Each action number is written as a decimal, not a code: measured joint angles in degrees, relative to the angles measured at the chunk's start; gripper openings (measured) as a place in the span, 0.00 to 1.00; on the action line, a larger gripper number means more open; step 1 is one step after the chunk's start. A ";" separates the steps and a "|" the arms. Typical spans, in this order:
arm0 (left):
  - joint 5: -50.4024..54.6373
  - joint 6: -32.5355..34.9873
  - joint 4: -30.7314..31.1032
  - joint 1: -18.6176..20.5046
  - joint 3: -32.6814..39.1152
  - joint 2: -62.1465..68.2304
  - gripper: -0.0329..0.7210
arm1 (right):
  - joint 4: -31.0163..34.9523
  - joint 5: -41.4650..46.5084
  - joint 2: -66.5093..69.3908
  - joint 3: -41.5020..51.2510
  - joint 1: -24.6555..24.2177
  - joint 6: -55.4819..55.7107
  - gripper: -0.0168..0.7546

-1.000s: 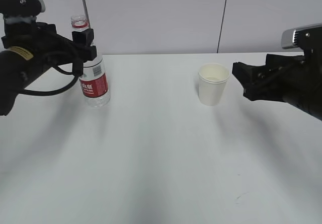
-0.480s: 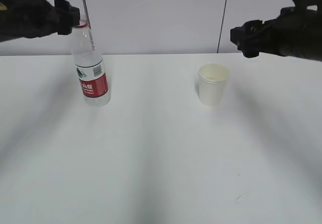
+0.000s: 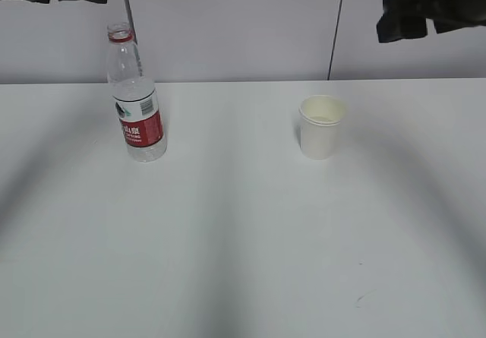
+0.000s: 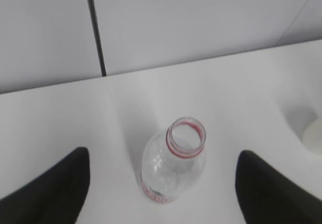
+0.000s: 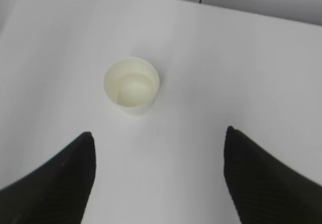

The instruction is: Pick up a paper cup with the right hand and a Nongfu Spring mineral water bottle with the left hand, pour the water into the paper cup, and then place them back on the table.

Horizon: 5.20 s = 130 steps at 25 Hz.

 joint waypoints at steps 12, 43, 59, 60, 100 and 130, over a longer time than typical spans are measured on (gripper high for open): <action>37.84 -12.54 14.62 0.06 -3.65 0.76 0.77 | 5.60 29.75 0.00 -8.28 0.00 2.59 0.79; 40.04 -12.27 10.89 0.10 10.04 -25.44 0.77 | 8.85 30.79 -30.87 12.66 0.00 2.68 0.79; 40.47 -12.20 15.01 0.10 34.90 -61.77 0.77 | 8.94 31.37 -55.44 27.99 0.00 -5.74 0.79; 40.46 -12.20 15.01 0.10 35.86 -63.73 0.77 | 8.94 31.41 -56.85 28.89 0.00 -6.01 0.79; 32.41 -7.03 6.89 0.10 51.16 -90.74 0.77 | 10.72 25.37 -85.22 46.60 0.00 -7.79 0.79; 32.28 -6.90 7.03 8.80 51.16 -90.74 0.77 | 6.38 25.27 -85.22 46.60 -4.26 -7.90 0.79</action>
